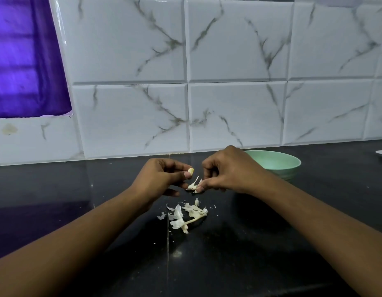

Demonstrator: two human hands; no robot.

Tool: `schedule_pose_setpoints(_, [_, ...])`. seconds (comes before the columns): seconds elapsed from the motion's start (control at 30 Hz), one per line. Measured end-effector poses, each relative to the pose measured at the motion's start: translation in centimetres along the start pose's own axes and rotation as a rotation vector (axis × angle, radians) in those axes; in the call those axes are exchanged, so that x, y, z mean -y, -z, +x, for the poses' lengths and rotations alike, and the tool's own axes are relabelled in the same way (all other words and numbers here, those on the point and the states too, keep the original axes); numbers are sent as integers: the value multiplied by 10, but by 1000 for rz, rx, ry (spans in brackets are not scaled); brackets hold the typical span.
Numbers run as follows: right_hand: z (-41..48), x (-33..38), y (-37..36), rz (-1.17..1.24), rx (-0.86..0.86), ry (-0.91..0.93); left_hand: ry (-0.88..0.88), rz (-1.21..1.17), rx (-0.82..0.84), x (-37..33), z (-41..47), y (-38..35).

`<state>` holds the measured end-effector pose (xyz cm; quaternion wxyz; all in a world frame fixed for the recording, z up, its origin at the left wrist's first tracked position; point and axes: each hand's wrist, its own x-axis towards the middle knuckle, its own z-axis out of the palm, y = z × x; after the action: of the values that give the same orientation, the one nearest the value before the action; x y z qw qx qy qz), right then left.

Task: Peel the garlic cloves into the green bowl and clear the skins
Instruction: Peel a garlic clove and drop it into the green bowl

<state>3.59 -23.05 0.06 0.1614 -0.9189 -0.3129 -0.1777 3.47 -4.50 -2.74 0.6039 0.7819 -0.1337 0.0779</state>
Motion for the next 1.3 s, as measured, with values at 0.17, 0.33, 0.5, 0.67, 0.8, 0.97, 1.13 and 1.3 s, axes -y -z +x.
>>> schedule_pose_setpoints(0.17, [4, -11, -5, 107, 107, -55, -12, 12, -23, -1, -1, 0])
schedule_pose_setpoints(0.33, [7, -11, -15, 639, -48, -265, -48, 54, -39, -2, -2, -2])
schedule_pose_setpoints(0.5, [5, -6, -21, 884, -68, -281, -93, 105, -50, -4, -4, -4])
schedule_pose_setpoints(0.67, [7, -4, -23, 932, -70, -305, -103, 81, -63, -4, -4, -6])
schedule_pose_setpoints(0.8, [7, -4, -22, 899, -85, -316, -106, 51, -65, -4, -5, -8])
schedule_pose_setpoints(0.97, [7, -2, -23, 485, -204, -261, -173, 137, -88, -3, -6, -11])
schedule_pose_setpoints(1.13, [6, 1, -23, 360, -275, -206, -193, 147, -87, -3, -6, -12])
schedule_pose_setpoints(1.3, [5, 3, -23, 418, -314, -223, -189, 107, -75, -4, -5, -12])
